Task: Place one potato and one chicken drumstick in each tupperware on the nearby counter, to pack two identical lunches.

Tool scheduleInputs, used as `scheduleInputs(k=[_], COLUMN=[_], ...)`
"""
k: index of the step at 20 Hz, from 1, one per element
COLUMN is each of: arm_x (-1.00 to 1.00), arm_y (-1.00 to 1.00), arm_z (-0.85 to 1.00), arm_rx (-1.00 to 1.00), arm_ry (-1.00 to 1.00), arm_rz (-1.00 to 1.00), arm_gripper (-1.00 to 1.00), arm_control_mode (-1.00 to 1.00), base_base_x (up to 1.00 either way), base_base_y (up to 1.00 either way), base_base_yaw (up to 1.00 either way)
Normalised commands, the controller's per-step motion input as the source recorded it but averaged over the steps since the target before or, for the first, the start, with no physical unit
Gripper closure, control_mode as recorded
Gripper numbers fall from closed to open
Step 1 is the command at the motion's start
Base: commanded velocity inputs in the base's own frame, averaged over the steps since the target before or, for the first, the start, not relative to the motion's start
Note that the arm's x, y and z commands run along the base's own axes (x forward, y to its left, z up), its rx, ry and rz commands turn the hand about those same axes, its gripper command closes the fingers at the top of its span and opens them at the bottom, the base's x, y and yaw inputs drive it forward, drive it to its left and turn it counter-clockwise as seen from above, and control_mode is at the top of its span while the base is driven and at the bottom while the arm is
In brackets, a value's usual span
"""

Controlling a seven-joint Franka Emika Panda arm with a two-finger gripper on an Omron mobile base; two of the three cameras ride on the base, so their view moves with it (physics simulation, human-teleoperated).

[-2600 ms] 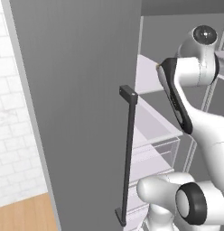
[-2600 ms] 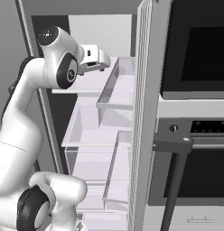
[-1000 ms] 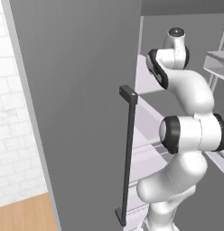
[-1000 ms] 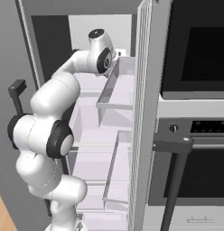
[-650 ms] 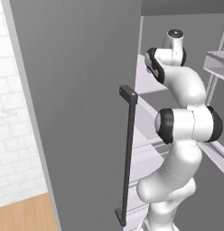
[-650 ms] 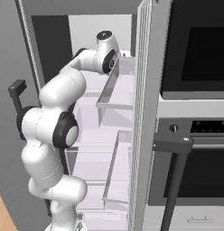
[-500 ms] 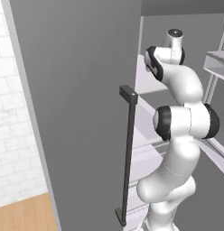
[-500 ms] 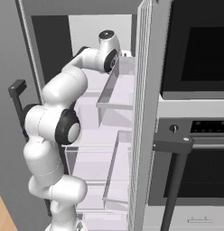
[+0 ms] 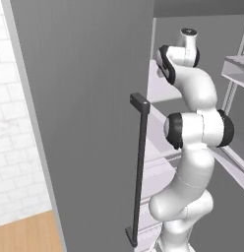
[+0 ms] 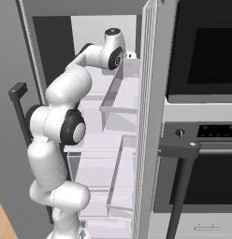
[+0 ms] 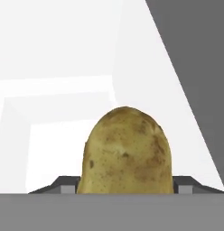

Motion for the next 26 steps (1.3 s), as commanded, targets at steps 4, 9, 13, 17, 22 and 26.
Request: scheduleInputs(k=[4,9,13,17,22,26], arm_x=[-0.71,-0.95,-1.0,-1.0,-1.0,-1.0], arm_y=[0.48,0.37,0.15,0.04,0.15,0.19], arm_z=[-0.53,-0.3,0.0,0.05,0.07,0.01], arm_rx=[0.0,0.0,0.0,0.0,0.0,0.0], arm_ry=[-0.01,-0.12,0.0,0.0,0.0,0.0], arm_rz=[0.0,0.02,0.0,0.02,0.03,0.05], arm_gripper=[1.0,1.0,1.0,1.0,1.0,1.0], arm_control_mode=[-1.0,-1.0,-1.0,-1.0,-1.0,-1.0], base_base_x=[0.0,0.0,0.0,0.0,0.0,0.0], base_base_y=[0.0,0.0,0.0,0.0,0.0,0.0], base_base_yaw=[0.0,0.0,0.0,0.0,0.0,0.0])
